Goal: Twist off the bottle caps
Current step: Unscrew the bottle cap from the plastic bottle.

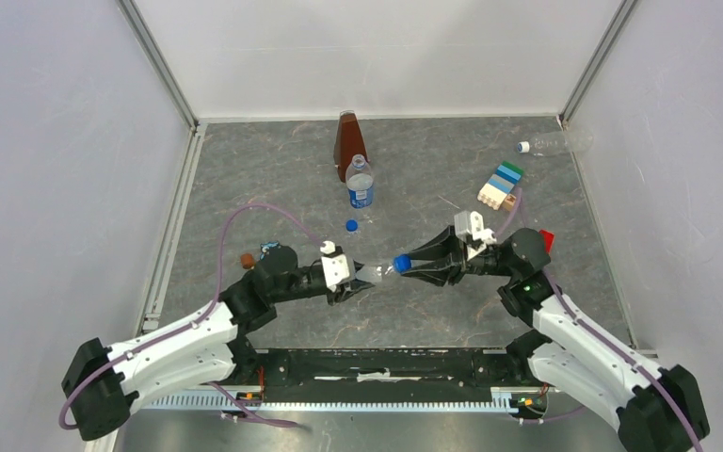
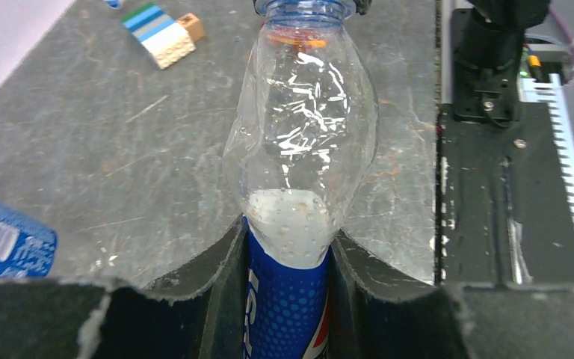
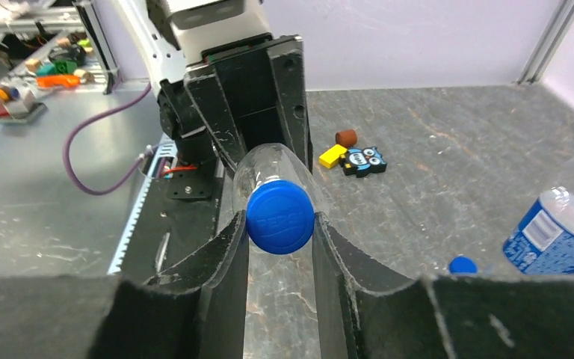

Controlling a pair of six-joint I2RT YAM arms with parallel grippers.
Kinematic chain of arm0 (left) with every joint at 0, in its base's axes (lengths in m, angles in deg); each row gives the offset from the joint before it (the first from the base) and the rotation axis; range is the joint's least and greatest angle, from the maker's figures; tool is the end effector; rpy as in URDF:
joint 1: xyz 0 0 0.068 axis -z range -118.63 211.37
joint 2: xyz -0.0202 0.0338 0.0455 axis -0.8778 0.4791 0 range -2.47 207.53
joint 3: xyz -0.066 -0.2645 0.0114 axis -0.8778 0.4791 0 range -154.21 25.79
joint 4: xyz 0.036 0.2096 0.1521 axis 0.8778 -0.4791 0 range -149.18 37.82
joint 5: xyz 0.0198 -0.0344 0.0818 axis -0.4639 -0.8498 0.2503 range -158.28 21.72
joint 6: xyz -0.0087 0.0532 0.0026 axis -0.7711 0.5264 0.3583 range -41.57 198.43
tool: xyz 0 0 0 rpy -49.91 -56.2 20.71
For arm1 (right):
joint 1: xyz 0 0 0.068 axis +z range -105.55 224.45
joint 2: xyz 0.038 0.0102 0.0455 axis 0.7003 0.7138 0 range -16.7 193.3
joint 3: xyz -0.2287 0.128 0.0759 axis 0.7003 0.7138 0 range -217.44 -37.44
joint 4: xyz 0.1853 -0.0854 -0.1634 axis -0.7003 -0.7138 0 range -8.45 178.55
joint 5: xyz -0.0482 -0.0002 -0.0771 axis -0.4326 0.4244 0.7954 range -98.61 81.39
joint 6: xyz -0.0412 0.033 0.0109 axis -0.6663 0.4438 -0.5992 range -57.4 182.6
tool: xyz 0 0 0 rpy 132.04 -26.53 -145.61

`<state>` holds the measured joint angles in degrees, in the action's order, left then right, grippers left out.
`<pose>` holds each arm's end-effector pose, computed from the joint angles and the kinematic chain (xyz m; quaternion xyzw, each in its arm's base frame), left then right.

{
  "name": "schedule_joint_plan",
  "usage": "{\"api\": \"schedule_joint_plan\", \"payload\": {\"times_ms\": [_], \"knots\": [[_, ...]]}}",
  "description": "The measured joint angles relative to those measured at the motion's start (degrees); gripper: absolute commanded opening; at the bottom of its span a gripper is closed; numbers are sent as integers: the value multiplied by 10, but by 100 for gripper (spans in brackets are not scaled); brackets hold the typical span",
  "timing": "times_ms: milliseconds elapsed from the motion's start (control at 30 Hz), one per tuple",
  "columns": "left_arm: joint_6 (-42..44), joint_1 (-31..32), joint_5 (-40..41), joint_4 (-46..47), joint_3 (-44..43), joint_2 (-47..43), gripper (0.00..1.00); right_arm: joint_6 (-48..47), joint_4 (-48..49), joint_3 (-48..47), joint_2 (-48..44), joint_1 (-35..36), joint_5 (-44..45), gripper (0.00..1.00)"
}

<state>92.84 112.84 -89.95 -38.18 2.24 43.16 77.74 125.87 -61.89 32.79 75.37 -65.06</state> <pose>0.1088 -0.1576 0.2507 0.5067 0.5554 -0.3392 0.5654 0.1454 0.1217 0.2849 -0.4406 0.4971 0.5415 0.5153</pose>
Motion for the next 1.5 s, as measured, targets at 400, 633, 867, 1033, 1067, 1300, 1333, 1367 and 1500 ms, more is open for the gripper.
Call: {"api": "schedule_joint_plan", "payload": {"times_ms": [400, 633, 867, 1033, 1067, 1300, 1333, 1367, 1500], "knots": [[-19, -16, -158, -81, -71, 108, 6, -181, -156, 14, -90, -5, -52, 7], [-18, -16, -109, -76, -66, 107, 4, -192, -182, 14, -87, -5, -5, 52], [-17, -15, -6, -49, -50, 70, 4, -167, -198, 8, -51, -2, 72, 68], [-15, -14, 52, -49, -45, 57, 2, -129, -202, -4, -47, -2, 101, 73], [-14, -14, 63, -47, -42, 56, 2, -111, -196, -7, -46, -2, 107, 73], [2, 4, 108, -35, -25, 59, 2, 80, -73, -29, 11, -2, 129, 73], [5, 7, 112, -33, -25, 61, 2, 102, -57, -29, 21, -2, 131, 73], [7, 8, 115, -31, -25, 63, 2, 124, -40, -29, 31, -2, 132, 72], [11, 11, 125, -30, -25, 63, 2, 173, -16, -32, 67, -2, 134, 66]]}}
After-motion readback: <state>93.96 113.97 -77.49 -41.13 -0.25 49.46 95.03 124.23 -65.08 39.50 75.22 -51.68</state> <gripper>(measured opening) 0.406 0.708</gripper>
